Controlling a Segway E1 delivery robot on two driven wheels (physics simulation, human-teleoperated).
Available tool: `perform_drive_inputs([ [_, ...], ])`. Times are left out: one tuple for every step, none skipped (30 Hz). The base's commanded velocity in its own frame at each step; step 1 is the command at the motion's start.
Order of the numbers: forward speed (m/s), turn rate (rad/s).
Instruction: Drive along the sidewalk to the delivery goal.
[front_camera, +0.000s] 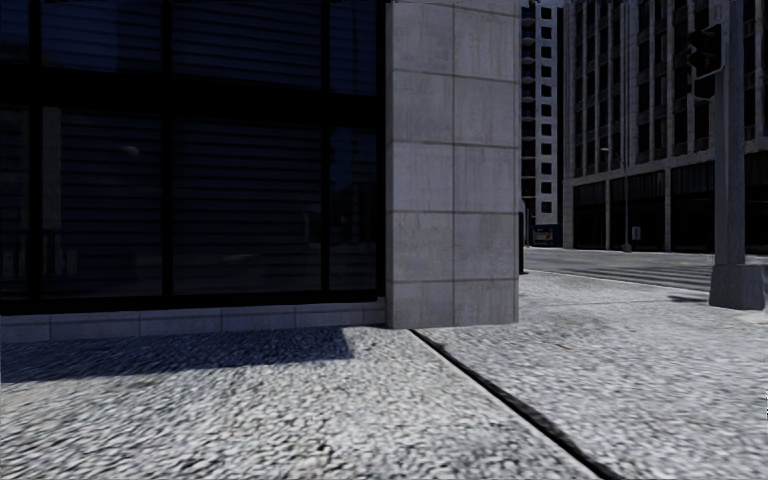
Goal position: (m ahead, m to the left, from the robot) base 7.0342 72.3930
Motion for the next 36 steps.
perform_drive_inputs([
  [1.4,-0.55],
  [1.39,-0.56],
  [1.39,-0.56],
  [1.39,-0.56],
  [1.39,-0.56],
  [1.39,-0.57],
  [1.39,-0.59],
  [1.39,-0.59],
  [1.39,-0.6],
  [1.39,-0.61],
  [1.39,-0.61],
  [1.39,-0.61],
  [1.39,-0.61],
  [1.39,-0.61],
  [1.39,-0.61],
  [1.39,-0.61],
  [1.39,-0.61],
  [1.39,-0.61],
  [1.39,-0.61],
  [1.39,-0.61],
  [1.39,-0.61],
  [1.39,-0.61],
  [1.38,-0.61],
  [1.38,-0.61],
  [1.38,-0.61],
  [1.38,-0.61],
  [1.38,-0.61],
  [1.38,-0.61],
  [1.38,-0.61],
  [1.38,-0.61],
  [1.38,-0.61],
  [1.38,-0.6],
  [1.38,-0.6],
  [1.38,-0.6],
  [1.38,-0.6],
  [1.38,-0.6],
])
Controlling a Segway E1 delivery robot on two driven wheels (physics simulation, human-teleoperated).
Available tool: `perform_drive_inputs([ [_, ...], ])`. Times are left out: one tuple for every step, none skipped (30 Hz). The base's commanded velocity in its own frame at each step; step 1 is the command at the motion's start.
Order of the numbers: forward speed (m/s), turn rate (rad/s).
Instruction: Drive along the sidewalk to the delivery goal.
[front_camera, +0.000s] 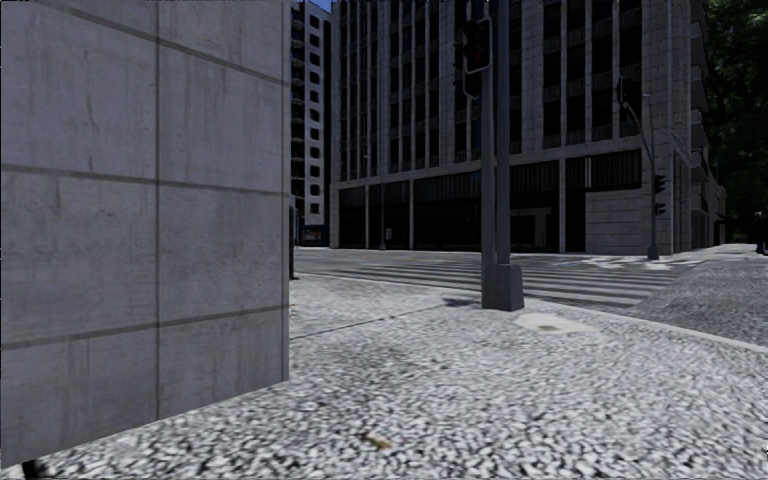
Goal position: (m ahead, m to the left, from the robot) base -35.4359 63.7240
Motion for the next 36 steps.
perform_drive_inputs([
  [1.38,-0.6],
  [1.38,-0.6],
  [1.38,-0.57],
  [1.38,-0.43],
  [1.38,-0.14],
  [1.38,-0.14],
  [1.39,0.0],
  [1.39,0.0],
  [1.39,0.0],
  [1.39,0.0],
  [1.39,0.0],
  [1.4,0.0],
  [2.0,0.0],
  [2.0,0.0],
  [2.0,0.0],
  [2.0,0.0],
  [2.0,0.0],
  [2.0,0.0],
  [2.0,0.0],
  [2.0,0.0],
  [2.0,0.0],
  [2.0,0.0],
  [2.0,0.0],
  [2.0,0.0],
  [2.0,0.0],
  [2.0,0.07],
  [2.0,0.18],
  [1.99,0.23],
  [1.89,0.31],
  [1.79,0.36],
  [1.7,0.43],
  [1.65,0.53],
  [1.6,0.6],
  [1.6,0.6],
  [1.56,0.62],
  [1.54,0.62],
])
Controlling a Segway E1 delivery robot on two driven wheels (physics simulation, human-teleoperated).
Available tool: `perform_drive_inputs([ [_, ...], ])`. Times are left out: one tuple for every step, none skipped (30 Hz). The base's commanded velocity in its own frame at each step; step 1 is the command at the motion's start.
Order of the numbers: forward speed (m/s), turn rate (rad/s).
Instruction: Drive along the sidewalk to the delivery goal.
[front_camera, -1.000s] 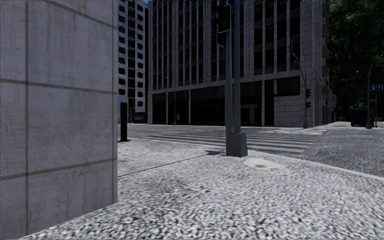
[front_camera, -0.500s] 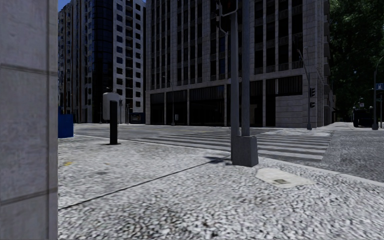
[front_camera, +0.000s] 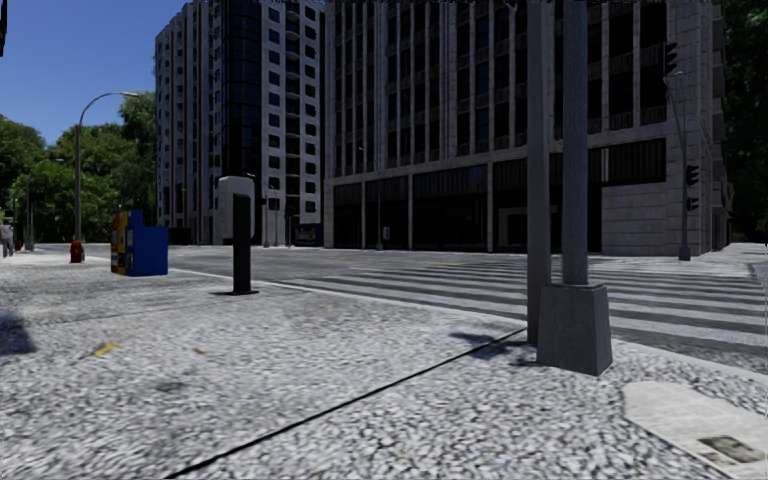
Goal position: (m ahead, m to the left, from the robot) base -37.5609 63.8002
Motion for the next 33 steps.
perform_drive_inputs([
  [1.53,0.62],
  [1.51,0.62],
  [1.43,0.62],
  [1.41,0.62],
  [1.4,0.62],
  [1.39,0.62],
  [1.39,0.62],
  [1.39,0.62],
  [1.39,0.62],
  [1.39,0.62],
  [1.39,0.62],
  [1.39,0.62],
  [1.39,0.59],
  [1.39,0.56],
  [1.39,0.52],
  [1.39,0.52],
  [1.39,0.51],
  [1.39,0.51],
  [1.39,0.51],
  [1.39,0.51],
  [1.39,0.51],
  [1.39,0.51],
  [1.39,0.51],
  [1.39,0.51],
  [1.39,0.51],
  [1.39,0.51],
  [1.39,0.51],
  [1.39,0.51],
  [1.39,0.51],
  [1.39,0.51],
  [1.39,0.51],
  [1.39,0.51],
  [1.39,0.51],
])
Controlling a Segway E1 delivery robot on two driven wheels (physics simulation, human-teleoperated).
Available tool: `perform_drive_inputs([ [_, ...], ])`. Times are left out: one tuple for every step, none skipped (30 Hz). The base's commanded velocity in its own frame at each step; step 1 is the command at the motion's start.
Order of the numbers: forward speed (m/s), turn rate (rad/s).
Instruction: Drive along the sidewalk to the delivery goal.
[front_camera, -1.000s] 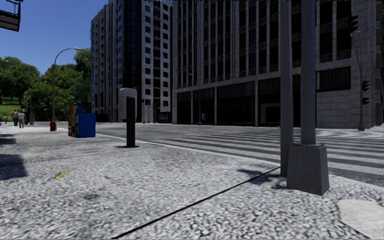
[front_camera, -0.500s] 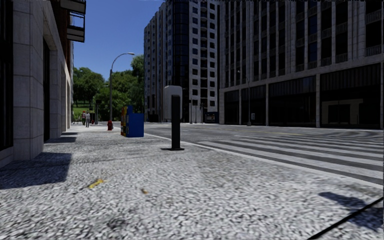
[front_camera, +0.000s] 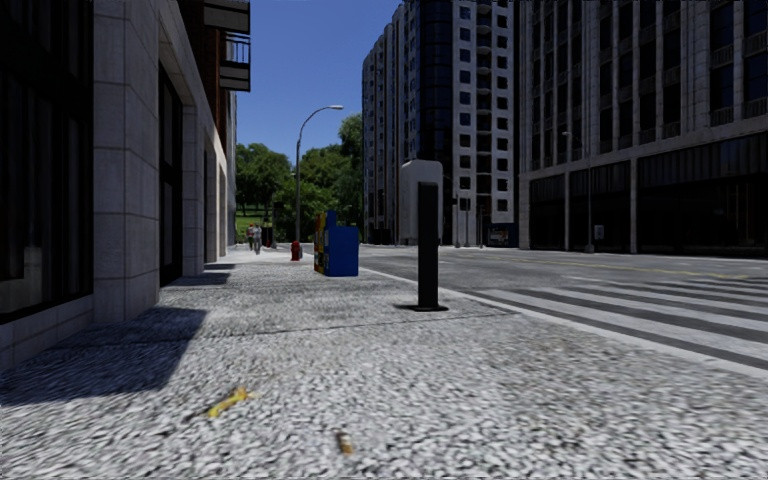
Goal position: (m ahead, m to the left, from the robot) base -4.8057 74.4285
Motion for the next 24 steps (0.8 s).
perform_drive_inputs([
  [1.39,0.51],
  [1.39,0.51],
  [1.39,0.51],
  [1.39,0.51],
  [1.39,0.51],
  [1.39,0.51],
  [1.39,0.51],
  [1.39,0.51],
  [1.39,0.51],
  [1.4,0.48],
  [1.4,0.42],
  [1.4,0.41],
  [1.41,0.37],
  [1.42,0.0],
  [1.42,0.0],
  [1.42,0.0],
  [1.42,0.0],
  [1.42,0.0],
  [1.42,0.0],
  [1.42,0.0],
  [1.42,0.0],
  [1.42,0.0],
  [1.42,0.0],
  [1.42,0.03],
])
